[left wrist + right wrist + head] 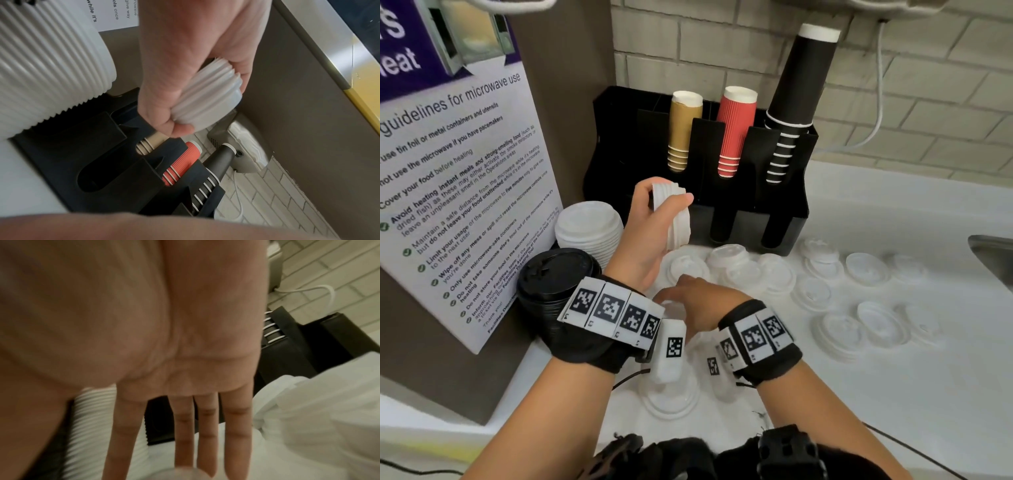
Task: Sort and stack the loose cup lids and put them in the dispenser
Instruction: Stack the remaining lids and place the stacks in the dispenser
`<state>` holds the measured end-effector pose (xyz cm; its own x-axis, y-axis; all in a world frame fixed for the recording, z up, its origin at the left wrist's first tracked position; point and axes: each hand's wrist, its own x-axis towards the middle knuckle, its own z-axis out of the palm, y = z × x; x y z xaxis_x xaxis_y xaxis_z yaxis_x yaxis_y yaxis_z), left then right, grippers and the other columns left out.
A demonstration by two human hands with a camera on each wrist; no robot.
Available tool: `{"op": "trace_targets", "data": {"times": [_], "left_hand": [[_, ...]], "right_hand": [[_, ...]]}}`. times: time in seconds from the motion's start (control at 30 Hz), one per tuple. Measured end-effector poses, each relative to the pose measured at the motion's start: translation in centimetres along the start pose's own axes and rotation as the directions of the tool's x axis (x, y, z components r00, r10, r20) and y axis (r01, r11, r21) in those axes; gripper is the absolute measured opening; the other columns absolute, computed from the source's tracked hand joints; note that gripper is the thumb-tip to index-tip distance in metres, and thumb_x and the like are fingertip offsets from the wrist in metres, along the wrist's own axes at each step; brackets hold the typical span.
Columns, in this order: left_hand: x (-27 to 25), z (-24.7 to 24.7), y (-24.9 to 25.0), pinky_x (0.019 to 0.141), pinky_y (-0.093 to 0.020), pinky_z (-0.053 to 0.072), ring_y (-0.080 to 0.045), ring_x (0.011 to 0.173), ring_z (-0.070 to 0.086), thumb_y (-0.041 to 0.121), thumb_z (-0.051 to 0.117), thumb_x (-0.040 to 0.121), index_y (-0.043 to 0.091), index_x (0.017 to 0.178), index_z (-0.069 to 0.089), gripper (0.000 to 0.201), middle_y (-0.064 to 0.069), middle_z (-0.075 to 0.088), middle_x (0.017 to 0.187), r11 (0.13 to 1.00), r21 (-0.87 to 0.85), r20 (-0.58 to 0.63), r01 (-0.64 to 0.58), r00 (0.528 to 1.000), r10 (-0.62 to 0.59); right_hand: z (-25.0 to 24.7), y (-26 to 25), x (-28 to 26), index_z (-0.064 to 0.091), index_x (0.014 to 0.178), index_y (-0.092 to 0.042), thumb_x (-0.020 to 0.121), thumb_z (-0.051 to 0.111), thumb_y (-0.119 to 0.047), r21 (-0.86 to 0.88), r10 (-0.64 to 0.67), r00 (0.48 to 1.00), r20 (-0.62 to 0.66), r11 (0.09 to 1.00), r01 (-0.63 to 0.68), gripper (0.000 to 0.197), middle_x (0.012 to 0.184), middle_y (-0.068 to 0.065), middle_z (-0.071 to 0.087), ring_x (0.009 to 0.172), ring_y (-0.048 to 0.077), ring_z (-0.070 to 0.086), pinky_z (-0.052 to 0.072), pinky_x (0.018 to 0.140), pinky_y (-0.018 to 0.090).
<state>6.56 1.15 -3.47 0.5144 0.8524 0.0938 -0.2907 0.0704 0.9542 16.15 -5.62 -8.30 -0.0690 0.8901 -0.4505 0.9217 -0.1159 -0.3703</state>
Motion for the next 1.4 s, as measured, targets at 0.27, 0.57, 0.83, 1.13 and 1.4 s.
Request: {"op": "trace_targets", "data": {"times": [0.27,0.57,0.83,1.13,1.4], "left_hand": [[-1.0,-0.2,0.1,0.067,-0.027,0.051,-0.010,0.090,0.057,0.033,0.064,0.091,0.040,0.100,0.054,0.015,0.010,0.056,0.100,1.000,-0.007,-0.019,-0.003,1.000,0.003],[-1.6,0.1,0.0,0.063,-0.025,0.052,-0.006,0.088,0.067,0.043,0.072,0.076,0.038,0.108,0.058,0.035,0.013,0.066,0.097,0.999,-0.005,0.078,0.036,0.996,-0.035],[-1.2,1.0,-0.3,0.064,-0.025,0.053,-0.007,0.089,0.064,0.051,0.058,0.074,0.034,0.118,0.052,0.048,0.005,0.061,0.110,0.997,-0.058,0.084,0.060,0.995,-0.055],[-0.2,0.8,-0.4,0.074,-0.030,0.053,-0.013,0.098,0.061,0.045,0.064,0.083,0.032,0.119,0.053,0.040,0.001,0.061,0.112,0.989,-0.054,0.140,0.136,0.982,-0.127],[0.0,1.0,-0.6,0.077,-0.033,0.056,-0.017,0.101,0.065,0.041,0.055,0.087,0.024,0.126,0.053,0.043,-0.007,0.063,0.116,0.977,-0.122,0.115,0.177,0.980,-0.164]], "right_hand": [[-0.3,1.0,-0.4,0.051,0.129,-0.030,0.074,0.080,-0.030,0.084,-0.064,0.992,-0.113,0.994,0.074,0.063,0.114,0.002,0.048,0.109,0.019,0.048,0.043,0.091,0.032],[-4.6,3.9,-4.9,0.056,0.124,-0.035,0.084,0.070,-0.019,0.700,0.018,0.774,-0.633,0.441,0.562,0.046,0.121,0.005,0.061,0.108,0.020,0.063,0.054,0.083,0.029],[-5.0,3.0,-4.6,0.056,0.125,-0.020,0.079,0.074,-0.010,0.558,-0.080,0.682,-0.727,0.510,0.655,0.050,0.121,0.005,0.060,0.112,0.017,0.059,0.051,0.094,0.031],[-5.3,3.4,-3.8,0.056,0.125,-0.016,0.079,0.072,-0.006,0.545,-0.118,0.673,-0.730,0.493,0.678,0.050,0.121,0.005,0.060,0.115,0.018,0.058,0.050,0.091,0.026],[-5.3,3.6,-3.5,0.055,0.124,-0.016,0.078,0.073,-0.004,0.582,-0.129,0.692,-0.710,0.444,0.681,0.051,0.125,0.006,0.056,0.117,0.021,0.056,0.054,0.085,0.033]]}}
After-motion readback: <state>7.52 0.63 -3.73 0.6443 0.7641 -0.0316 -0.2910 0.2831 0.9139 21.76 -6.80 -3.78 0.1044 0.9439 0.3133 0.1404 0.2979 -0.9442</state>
